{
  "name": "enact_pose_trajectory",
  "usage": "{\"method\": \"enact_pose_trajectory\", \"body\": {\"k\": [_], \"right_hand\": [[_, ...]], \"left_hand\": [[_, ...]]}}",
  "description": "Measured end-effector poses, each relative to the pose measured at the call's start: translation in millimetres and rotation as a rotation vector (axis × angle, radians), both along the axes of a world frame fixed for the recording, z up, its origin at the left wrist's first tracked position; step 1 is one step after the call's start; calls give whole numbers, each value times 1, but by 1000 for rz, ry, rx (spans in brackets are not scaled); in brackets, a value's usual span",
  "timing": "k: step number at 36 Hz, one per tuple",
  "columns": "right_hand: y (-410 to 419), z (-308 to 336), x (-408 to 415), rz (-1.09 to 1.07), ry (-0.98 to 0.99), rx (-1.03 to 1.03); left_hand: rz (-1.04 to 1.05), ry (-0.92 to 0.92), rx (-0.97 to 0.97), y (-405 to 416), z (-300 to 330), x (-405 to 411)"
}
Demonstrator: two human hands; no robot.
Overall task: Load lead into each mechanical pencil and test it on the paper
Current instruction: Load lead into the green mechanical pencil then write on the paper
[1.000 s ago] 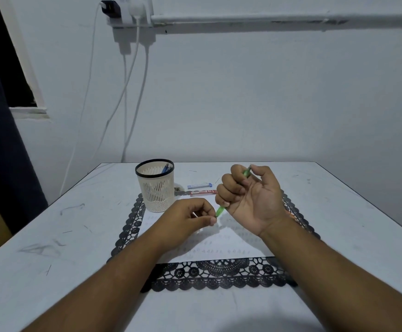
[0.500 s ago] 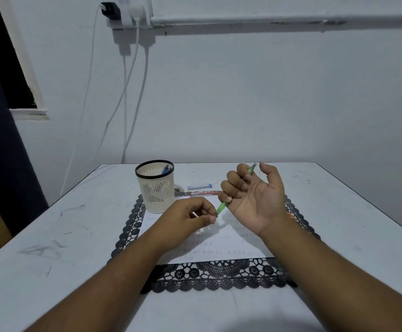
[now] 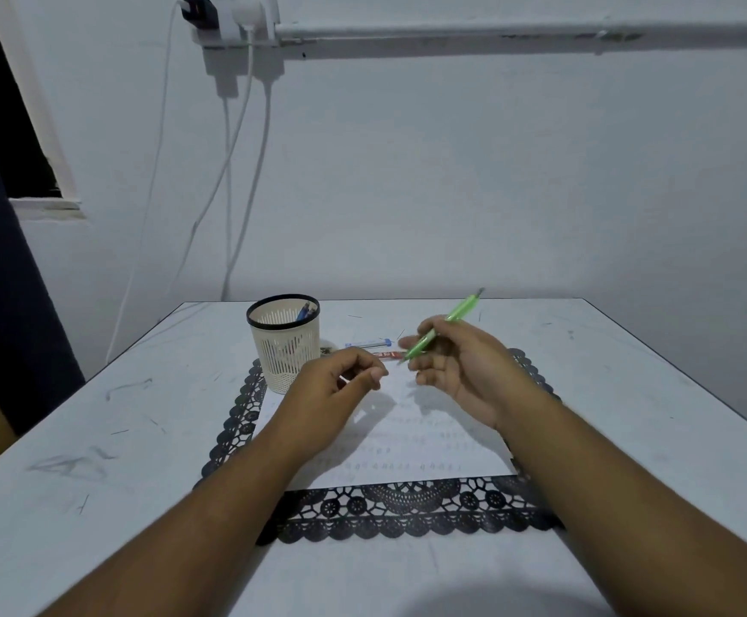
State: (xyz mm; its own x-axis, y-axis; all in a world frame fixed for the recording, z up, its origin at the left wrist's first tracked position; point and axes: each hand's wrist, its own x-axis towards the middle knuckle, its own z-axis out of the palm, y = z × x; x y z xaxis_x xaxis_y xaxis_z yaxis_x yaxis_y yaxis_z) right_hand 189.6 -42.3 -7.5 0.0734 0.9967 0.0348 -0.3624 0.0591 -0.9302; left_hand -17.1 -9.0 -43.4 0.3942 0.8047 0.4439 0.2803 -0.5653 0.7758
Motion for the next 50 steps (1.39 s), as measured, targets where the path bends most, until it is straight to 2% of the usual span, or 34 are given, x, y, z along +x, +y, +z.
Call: {"method": "enact_pose_trajectory", "body": {"k": [2,4,8,11,15,21,26,31,35,41,50], "right_hand": [[5,3,14,-81,67,41],[9,5,32,-155,62,78],[15,1,64,-255,-153,61],[20,-6,73,-244,-214,38],[18,-24,76,-115,-368,-7],[-3,-38,81,-36,-532,-65],[-21,-37,89,-59,-712,-20],[-27,-41,96,-58,-757,11],[-39,-45,93,10,-754,25],[-44,-49,94,-43,-790,36],[-44,-50,88,1,-816,16]], "left_hand": [[46,108,46,4,-3,-2],[63,291,81,4,-5,-3],[65,570,49,-3,-11,-6],[20,746,87,-1,-13,-5],[-15,886,78,2,-13,-3],[-16,920,103,2,-16,2],[-136,917,158,-4,-15,14],[-222,974,213,-5,-23,27],[-220,997,215,-2,-28,31],[-198,1014,246,-3,-27,34],[-217,1025,222,-9,-25,37]]}}
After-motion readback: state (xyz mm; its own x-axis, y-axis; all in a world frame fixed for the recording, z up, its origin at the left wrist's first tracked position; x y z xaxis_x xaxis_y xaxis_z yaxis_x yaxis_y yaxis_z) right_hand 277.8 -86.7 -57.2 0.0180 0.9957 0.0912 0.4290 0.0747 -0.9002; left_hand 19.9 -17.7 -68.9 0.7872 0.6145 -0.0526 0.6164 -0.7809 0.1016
